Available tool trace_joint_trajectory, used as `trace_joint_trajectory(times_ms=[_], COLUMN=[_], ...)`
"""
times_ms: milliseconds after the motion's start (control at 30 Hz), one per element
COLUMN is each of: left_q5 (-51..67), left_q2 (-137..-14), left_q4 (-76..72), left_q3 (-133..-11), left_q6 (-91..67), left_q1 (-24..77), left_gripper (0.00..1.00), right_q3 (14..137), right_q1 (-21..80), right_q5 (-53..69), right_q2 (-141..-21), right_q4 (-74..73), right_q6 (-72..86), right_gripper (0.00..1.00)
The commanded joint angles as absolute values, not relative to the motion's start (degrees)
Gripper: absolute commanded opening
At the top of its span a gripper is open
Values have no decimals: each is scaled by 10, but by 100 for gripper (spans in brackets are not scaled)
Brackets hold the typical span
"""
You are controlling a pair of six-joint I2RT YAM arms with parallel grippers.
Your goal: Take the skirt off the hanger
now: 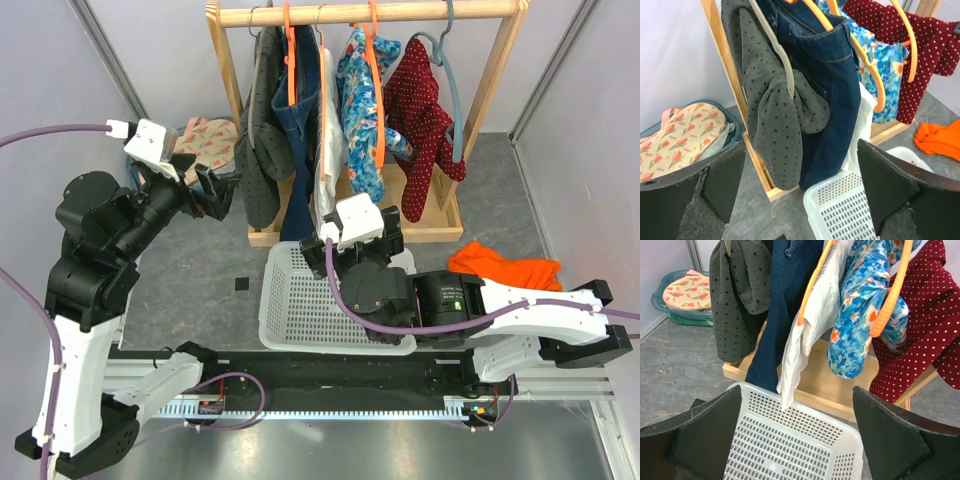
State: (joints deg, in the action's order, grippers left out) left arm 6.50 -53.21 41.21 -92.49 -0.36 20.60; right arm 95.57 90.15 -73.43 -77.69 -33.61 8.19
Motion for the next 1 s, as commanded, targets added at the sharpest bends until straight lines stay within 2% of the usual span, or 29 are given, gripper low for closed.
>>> trace_joint_trajectory(times_ms=[0, 100, 167, 267, 400, 533, 633, 833, 967], left_q5=[66, 95, 91, 52, -18, -29, -47, -50, -47], left_q2=[-555, -590, -633, -712, -810, -872, -900, -934, -947], left_q4=[354, 330, 318, 316, 312, 301, 294, 288, 289], left_q3=[-911, -926, -962, -1046, -1171, -1223, -1236, -1240, -1239], left_q6=[-1, 32, 21, -10, -22, -33, -41, -49, -51], left_q1=[202, 202, 203, 203, 203, 203, 203, 202, 203], left_gripper=[100, 99, 93, 84, 79, 77, 74, 61, 59], right_q3=[970, 969, 965, 956, 950, 935, 926, 904, 896], right_q1=[901, 901, 901, 902, 901, 901, 901, 901, 901], right_q5=[-750, -748, -748, -751, -755, -752, -752, -754, -760], right_q2=[-776, -778, -777, -778, -781, -781, -779, -767, -762], right_q4=[-363, -363, -359, -347, -344, -344, -343, -342, -343], right_q6=[128, 133, 133, 132, 134, 148, 155, 166, 166], right_gripper=[98, 98, 98, 98, 98, 98, 98, 98, 98])
